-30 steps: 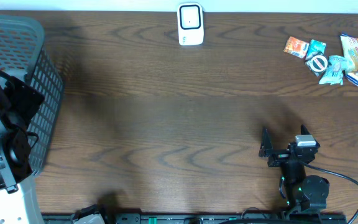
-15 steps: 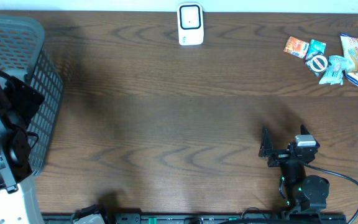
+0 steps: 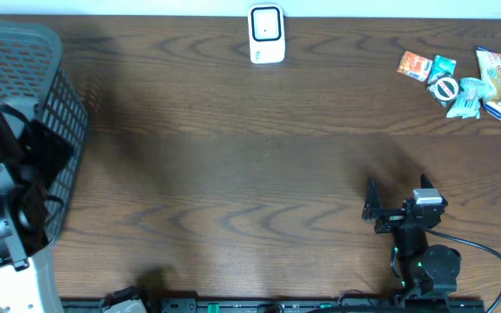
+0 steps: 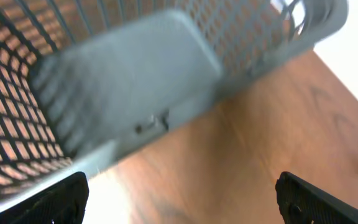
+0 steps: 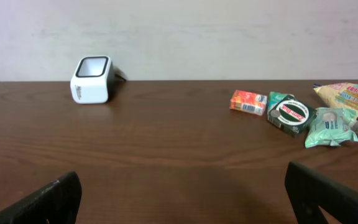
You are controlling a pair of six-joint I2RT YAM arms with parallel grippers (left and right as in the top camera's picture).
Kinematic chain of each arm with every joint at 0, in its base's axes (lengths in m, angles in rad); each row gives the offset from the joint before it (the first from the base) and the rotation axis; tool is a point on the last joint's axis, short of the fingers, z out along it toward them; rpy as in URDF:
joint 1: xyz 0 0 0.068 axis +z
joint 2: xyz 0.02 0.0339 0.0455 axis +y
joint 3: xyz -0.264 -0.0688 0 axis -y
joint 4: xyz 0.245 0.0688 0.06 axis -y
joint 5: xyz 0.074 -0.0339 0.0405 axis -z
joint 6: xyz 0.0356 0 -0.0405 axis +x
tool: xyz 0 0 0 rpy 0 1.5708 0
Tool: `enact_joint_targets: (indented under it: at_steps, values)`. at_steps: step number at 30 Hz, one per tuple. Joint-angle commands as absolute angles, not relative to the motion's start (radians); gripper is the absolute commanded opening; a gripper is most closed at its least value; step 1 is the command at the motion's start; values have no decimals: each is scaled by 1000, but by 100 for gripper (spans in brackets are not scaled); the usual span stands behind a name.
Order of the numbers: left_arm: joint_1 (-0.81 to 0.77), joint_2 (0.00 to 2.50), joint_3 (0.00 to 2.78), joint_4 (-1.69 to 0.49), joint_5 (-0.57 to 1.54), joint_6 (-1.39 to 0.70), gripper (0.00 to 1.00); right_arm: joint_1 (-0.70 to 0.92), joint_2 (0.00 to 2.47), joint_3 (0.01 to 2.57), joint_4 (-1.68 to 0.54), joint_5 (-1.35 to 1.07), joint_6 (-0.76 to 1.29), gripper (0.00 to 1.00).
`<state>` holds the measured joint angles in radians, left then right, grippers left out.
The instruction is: Scan the item barcode
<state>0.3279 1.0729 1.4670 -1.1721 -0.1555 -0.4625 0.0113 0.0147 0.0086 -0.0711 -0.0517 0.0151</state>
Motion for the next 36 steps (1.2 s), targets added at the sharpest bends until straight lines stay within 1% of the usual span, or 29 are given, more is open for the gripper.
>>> enact_joint_targets:
  at_steps: [1,6,9,11,12,14,18,23,30,36]
  values:
    - [285,1004,1346,-1119,-120,-366,95,4,6,6,-74,-52,29,99]
    - [221,866,1113,-895,-70,-245,95,4,6,6,-74,-52,29,99]
    - [189,776,965,-726,20,-159,95,4,6,6,-74,-52,29,99]
    - [165,721,873,-620,89,-73,95,4,6,6,-74,-52,29,99]
    - [144,674,794,-531,131,-18,95,4,6,6,-74,-52,29,99]
    - [118,599,686,-426,136,-8,95,4,6,6,-74,-52,29,99]
    - [97,485,548,-297,146,-8,95,4,6,6,-74,-52,29,99]
    - [94,363,427,-226,146,1,95,4,6,6,-74,-52,29,99]
    - [94,189,328,-212,147,0,95,4,6,6,-74,-52,29,99]
    - [94,97,236,-116,151,0,95,4,6,6,-74,-52,29,99]
